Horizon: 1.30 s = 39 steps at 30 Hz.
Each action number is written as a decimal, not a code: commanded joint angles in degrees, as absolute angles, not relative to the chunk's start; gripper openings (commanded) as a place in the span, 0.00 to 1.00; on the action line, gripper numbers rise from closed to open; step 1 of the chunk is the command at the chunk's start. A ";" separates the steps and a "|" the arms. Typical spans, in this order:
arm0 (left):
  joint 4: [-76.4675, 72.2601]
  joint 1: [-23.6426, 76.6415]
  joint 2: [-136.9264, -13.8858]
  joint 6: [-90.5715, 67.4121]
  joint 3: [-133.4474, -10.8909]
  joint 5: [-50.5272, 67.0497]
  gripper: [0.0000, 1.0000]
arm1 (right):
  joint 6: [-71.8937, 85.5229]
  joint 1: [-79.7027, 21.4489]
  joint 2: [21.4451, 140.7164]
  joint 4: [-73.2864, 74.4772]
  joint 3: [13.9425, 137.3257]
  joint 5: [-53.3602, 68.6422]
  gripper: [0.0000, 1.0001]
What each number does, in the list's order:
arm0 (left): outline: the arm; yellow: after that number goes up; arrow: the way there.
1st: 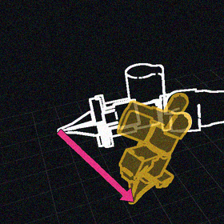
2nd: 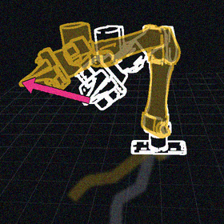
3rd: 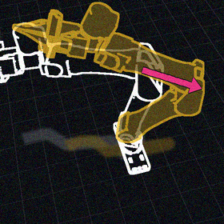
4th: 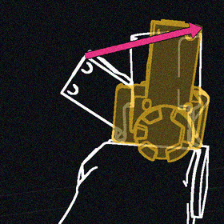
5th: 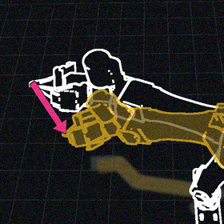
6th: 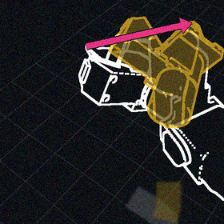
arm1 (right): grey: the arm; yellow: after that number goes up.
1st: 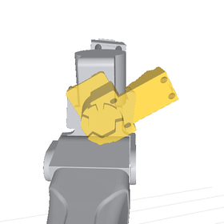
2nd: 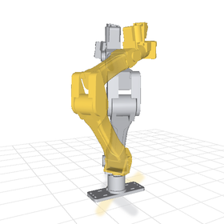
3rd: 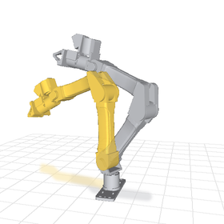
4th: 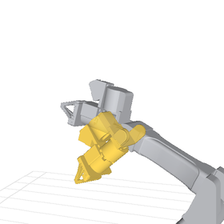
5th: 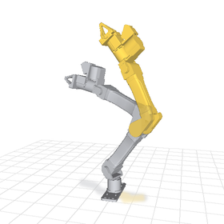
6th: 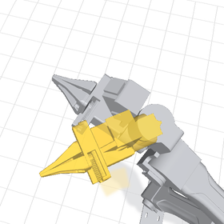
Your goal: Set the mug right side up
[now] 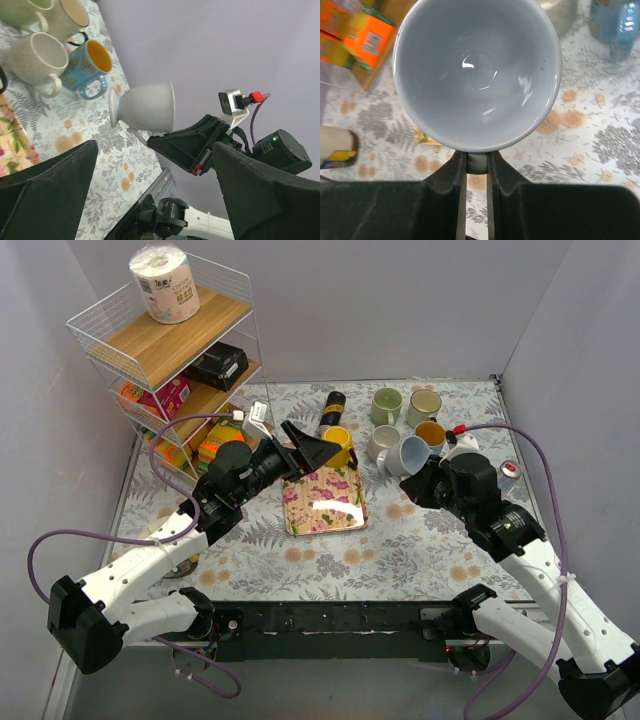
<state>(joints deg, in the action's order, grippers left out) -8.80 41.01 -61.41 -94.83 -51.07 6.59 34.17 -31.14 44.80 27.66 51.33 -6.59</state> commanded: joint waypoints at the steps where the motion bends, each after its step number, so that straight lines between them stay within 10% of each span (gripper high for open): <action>1: -1.68 41.13 -61.87 -91.58 -54.05 3.17 0.98 | 30.24 -31.29 47.02 27.15 49.49 -11.60 0.01; 37: 12.30 41.13 -68.82 -90.88 -58.10 -3.60 0.98 | 23.11 -40.43 70.58 15.91 40.61 -26.37 0.01; 39: 12.39 41.13 -68.91 -90.70 -58.18 -3.69 0.98 | 24.08 -40.78 70.23 15.56 39.73 -26.63 0.13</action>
